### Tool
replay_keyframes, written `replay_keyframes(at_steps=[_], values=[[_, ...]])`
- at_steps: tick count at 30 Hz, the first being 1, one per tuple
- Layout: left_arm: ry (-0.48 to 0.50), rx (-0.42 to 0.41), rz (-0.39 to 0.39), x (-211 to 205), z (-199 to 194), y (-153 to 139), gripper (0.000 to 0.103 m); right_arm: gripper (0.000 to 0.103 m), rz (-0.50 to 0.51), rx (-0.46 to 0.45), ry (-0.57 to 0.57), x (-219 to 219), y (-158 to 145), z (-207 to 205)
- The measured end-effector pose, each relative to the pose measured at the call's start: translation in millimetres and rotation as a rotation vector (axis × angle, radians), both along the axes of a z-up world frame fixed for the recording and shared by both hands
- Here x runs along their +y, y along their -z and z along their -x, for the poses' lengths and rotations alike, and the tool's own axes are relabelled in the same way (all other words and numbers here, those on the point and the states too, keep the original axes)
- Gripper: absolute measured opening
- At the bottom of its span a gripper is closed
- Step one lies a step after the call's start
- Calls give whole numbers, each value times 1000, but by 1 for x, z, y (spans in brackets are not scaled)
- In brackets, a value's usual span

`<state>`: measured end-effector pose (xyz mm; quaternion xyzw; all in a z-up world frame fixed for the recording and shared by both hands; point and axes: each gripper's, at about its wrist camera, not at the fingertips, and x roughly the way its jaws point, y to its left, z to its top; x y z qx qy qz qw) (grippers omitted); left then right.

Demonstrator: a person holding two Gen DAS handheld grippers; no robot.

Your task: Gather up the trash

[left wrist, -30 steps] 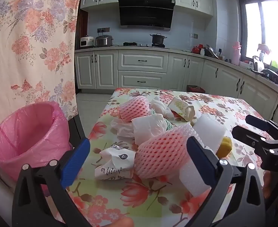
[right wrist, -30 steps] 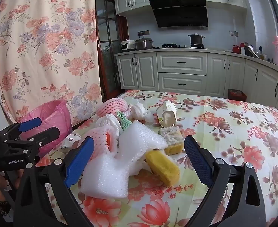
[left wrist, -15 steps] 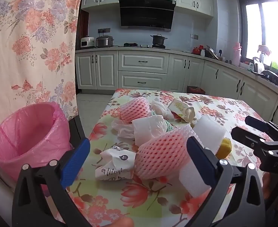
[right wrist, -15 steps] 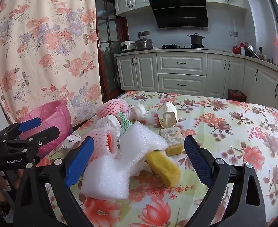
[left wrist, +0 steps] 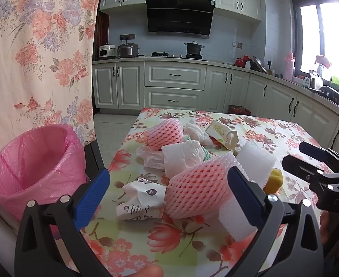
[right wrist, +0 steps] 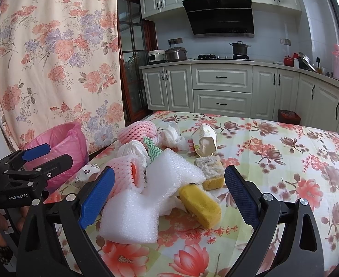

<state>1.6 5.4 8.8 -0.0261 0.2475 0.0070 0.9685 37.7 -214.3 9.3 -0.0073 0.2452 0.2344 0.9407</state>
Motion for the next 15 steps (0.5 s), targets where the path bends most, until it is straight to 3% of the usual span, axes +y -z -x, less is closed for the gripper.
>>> replay_keyframes(at_steps=[15], values=[[2, -4, -4, -3, 1, 2, 99, 90, 0, -2, 4, 0, -1, 0]])
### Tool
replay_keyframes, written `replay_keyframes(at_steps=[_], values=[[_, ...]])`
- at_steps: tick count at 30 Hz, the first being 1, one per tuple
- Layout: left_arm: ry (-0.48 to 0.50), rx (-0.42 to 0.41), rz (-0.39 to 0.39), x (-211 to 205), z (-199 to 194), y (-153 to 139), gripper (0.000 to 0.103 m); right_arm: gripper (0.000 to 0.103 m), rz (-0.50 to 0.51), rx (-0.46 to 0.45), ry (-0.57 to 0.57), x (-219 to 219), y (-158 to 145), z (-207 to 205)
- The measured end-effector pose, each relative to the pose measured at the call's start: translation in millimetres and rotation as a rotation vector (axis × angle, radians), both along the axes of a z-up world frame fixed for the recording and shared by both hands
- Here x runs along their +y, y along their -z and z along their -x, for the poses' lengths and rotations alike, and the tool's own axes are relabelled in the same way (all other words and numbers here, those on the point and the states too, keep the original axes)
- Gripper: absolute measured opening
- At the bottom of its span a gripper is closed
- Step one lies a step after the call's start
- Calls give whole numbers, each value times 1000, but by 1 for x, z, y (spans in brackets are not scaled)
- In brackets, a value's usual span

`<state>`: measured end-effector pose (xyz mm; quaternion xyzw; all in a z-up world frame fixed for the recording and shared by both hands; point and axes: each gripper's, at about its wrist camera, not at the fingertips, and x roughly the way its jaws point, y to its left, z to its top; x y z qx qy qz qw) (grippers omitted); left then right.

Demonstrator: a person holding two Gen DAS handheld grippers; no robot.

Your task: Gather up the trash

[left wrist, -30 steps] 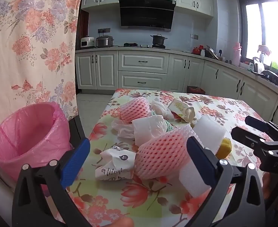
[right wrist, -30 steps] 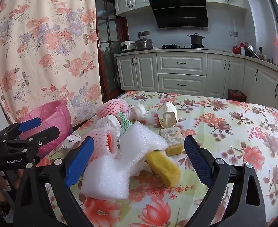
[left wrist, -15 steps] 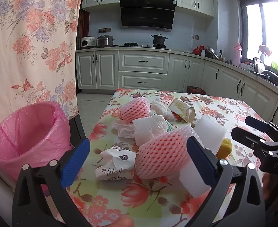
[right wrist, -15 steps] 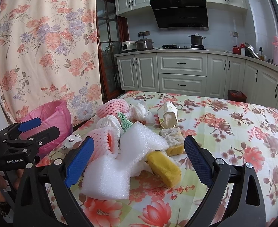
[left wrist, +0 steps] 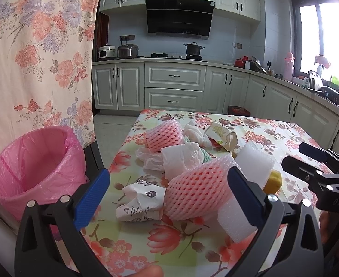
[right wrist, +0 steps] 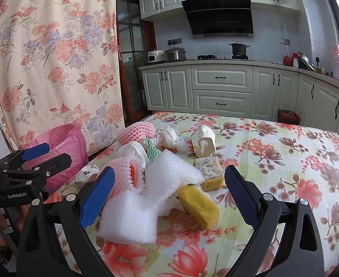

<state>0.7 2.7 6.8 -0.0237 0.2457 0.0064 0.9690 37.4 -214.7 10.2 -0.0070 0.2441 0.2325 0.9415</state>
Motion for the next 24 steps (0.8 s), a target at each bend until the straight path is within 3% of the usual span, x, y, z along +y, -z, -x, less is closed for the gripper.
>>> replay_keyframes(at_steps=[24], values=[[0, -10, -2, -2, 1, -3, 99, 90, 4, -11, 4, -3, -4, 1]])
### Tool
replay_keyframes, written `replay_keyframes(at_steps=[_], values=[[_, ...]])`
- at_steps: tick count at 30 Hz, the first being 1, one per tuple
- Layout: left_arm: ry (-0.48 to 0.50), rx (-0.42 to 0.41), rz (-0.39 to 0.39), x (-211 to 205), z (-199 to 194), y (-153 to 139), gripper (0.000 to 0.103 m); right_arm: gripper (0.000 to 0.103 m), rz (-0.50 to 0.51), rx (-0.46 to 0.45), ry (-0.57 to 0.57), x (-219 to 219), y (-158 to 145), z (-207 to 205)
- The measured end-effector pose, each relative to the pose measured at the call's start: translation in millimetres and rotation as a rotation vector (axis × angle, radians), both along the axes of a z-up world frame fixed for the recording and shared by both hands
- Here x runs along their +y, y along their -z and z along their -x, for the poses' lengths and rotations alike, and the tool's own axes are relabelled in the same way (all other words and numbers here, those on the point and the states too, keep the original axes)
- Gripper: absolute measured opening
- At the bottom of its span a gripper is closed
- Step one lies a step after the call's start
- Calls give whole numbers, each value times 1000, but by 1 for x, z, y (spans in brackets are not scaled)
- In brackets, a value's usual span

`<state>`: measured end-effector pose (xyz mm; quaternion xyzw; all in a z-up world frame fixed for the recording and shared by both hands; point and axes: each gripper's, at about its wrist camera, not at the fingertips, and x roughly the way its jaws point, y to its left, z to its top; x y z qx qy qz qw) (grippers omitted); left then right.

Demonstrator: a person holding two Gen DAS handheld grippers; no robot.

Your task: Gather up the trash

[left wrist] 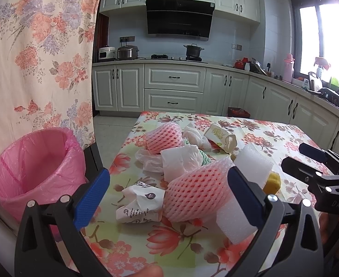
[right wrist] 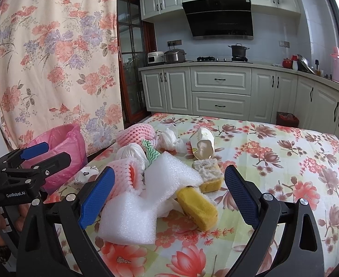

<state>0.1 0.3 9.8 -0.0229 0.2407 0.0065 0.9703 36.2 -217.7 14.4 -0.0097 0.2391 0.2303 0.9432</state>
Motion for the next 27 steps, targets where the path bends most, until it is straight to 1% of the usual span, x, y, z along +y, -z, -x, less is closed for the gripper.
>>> replay_keyframes(at_steps=[27], values=[[-11, -1, 2, 3, 2, 1, 99, 90, -3, 10, 1, 1, 4, -1]])
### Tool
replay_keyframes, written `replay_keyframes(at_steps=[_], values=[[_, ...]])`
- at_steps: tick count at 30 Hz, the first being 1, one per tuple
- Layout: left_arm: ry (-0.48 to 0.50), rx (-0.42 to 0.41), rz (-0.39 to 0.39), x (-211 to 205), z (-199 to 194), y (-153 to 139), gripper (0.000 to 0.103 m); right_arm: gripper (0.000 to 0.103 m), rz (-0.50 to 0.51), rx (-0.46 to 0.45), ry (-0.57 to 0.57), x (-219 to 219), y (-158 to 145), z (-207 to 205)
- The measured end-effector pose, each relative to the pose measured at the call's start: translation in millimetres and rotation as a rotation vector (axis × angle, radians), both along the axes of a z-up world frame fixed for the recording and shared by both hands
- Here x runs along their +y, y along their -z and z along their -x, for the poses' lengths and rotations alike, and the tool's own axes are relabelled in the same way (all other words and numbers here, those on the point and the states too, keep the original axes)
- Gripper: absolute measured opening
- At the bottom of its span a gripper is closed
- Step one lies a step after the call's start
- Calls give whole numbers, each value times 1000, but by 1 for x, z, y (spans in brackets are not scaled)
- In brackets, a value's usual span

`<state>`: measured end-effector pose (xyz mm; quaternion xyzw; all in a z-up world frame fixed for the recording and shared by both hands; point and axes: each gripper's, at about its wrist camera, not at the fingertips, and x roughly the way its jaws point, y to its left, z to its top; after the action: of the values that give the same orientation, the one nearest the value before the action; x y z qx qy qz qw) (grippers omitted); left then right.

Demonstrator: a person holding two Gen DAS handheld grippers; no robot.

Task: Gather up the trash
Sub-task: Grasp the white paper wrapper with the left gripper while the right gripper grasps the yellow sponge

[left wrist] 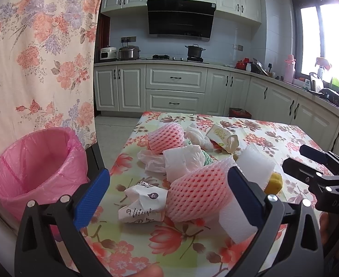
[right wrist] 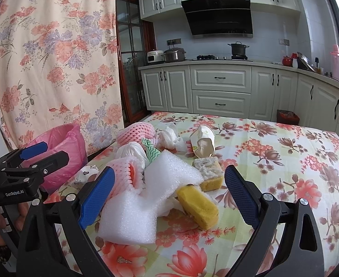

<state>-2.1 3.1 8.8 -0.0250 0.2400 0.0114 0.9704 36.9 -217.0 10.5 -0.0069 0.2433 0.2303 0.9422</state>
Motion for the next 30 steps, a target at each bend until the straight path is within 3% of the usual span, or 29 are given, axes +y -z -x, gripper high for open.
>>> replay_keyframes(at_steps=[14, 30], values=[[-29, 63, 33, 14, -10, 16, 99, 90, 33, 82, 42, -8, 17, -17], [-68, 175, 100, 39, -31, 39, 98, 90, 161, 248, 74, -19, 51, -56]])
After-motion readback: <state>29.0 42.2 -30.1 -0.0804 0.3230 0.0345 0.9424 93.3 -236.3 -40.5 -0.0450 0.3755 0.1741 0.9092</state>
